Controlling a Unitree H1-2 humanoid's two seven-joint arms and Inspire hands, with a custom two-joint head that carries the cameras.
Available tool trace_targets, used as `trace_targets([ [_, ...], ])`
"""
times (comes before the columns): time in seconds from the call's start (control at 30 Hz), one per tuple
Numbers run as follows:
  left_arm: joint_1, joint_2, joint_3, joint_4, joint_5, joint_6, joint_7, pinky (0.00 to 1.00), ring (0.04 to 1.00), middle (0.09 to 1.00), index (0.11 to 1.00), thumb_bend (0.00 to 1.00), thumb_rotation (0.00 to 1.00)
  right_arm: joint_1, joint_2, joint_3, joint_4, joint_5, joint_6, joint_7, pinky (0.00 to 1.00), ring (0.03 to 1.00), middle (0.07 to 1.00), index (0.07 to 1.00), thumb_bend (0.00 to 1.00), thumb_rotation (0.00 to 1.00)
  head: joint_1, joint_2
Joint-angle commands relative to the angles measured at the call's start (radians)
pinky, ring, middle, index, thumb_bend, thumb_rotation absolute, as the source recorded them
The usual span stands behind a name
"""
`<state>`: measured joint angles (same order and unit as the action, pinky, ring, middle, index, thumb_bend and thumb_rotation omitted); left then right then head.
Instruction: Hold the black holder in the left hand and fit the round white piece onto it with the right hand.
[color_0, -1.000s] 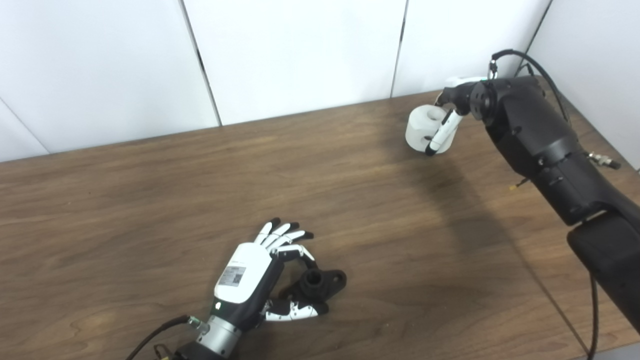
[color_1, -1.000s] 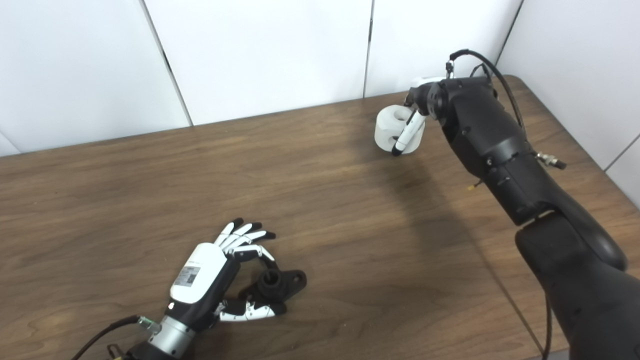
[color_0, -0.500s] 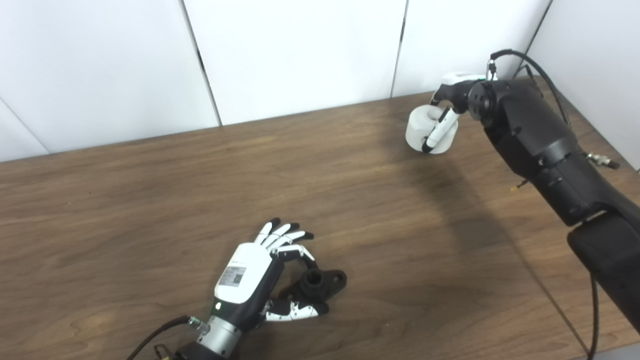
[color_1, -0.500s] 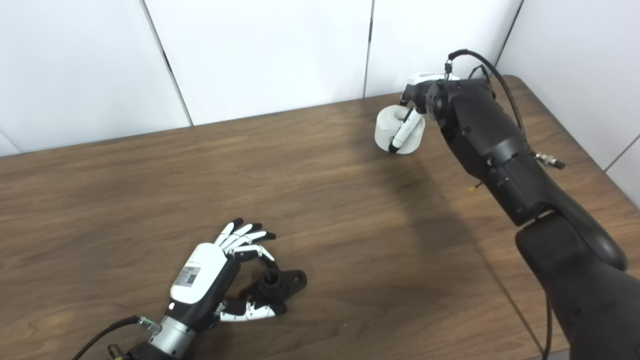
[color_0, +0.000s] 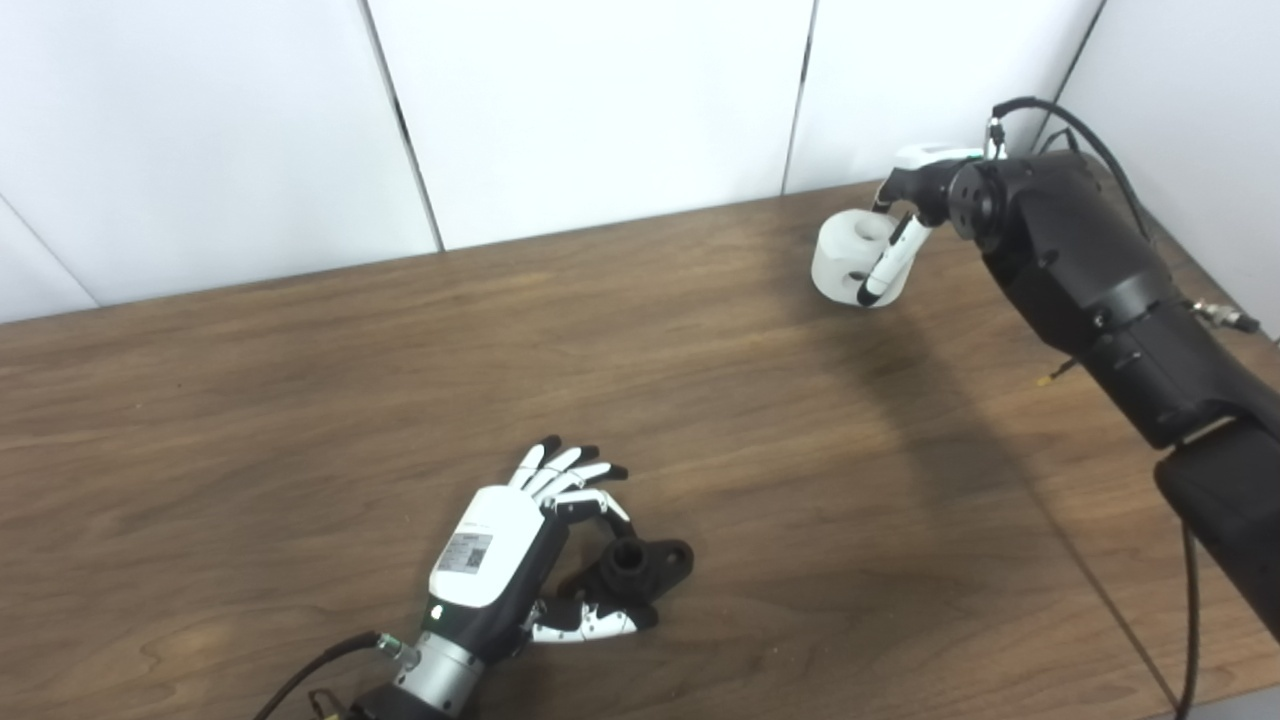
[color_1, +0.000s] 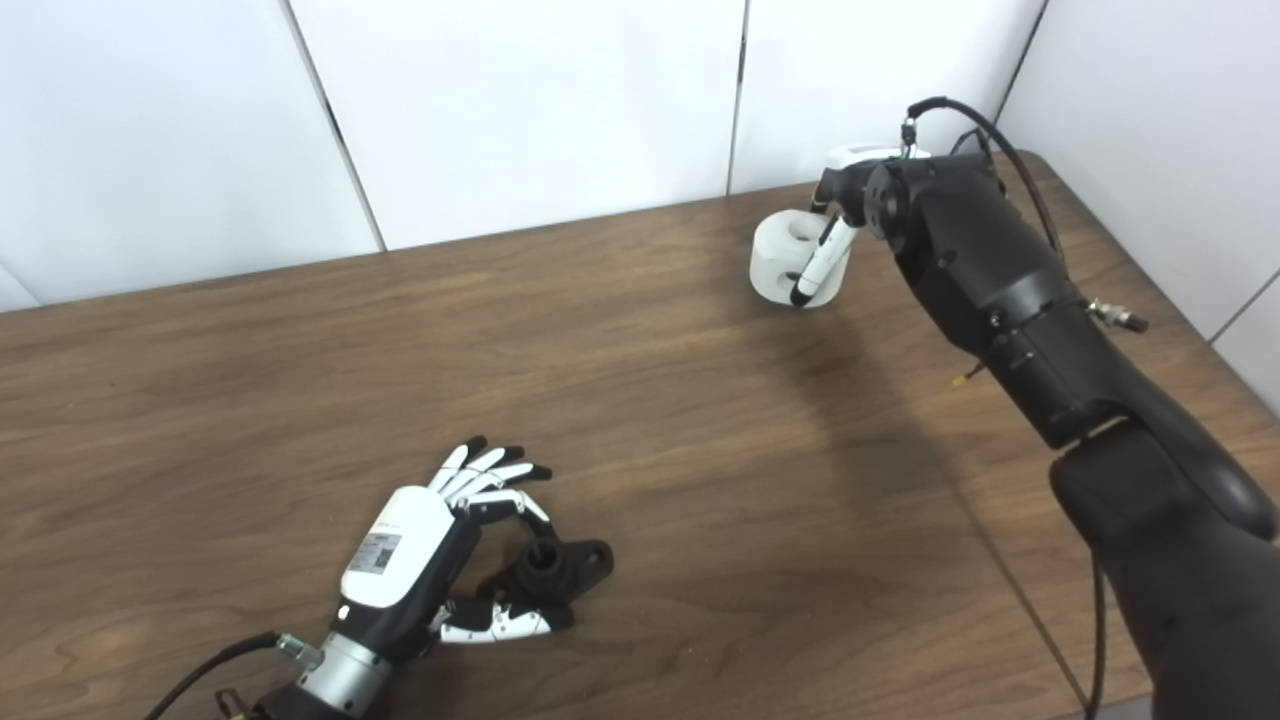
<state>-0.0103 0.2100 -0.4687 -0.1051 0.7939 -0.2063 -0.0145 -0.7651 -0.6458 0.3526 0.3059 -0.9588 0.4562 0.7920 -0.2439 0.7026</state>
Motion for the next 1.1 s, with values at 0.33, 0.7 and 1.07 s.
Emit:
trace_targets([
  [0.33,0.01,0.009,-0.009,0.015,0.028,0.0,-0.013,1.0,0.909,0.821,0.489,0.51,0.06,-0.081,-0.034,-0.012,-0.03,0.03,-0.001,-0.021,1.0,1.0,0.955,0.731,0.93,0.36,0.001,0.001],
  [0.7,0.013,0.006,-0.009,0.014,0.03,0.004,-0.011,1.0,0.909,0.818,0.488,0.51,0.06,-0.076,-0.033,-0.019,-0.039,0.06,-0.005,-0.052,1.0,1.0,0.929,0.713,0.94,0.36,0.001,0.002],
  [1.07,0.014,0.007,-0.009,0.011,0.027,0.004,-0.014,1.0,0.909,0.82,0.488,0.51,0.06,-0.076,-0.039,0.002,-0.044,0.044,0.0,-0.05,1.0,1.0,0.929,0.712,0.93,0.35,0.001,0.008],
])
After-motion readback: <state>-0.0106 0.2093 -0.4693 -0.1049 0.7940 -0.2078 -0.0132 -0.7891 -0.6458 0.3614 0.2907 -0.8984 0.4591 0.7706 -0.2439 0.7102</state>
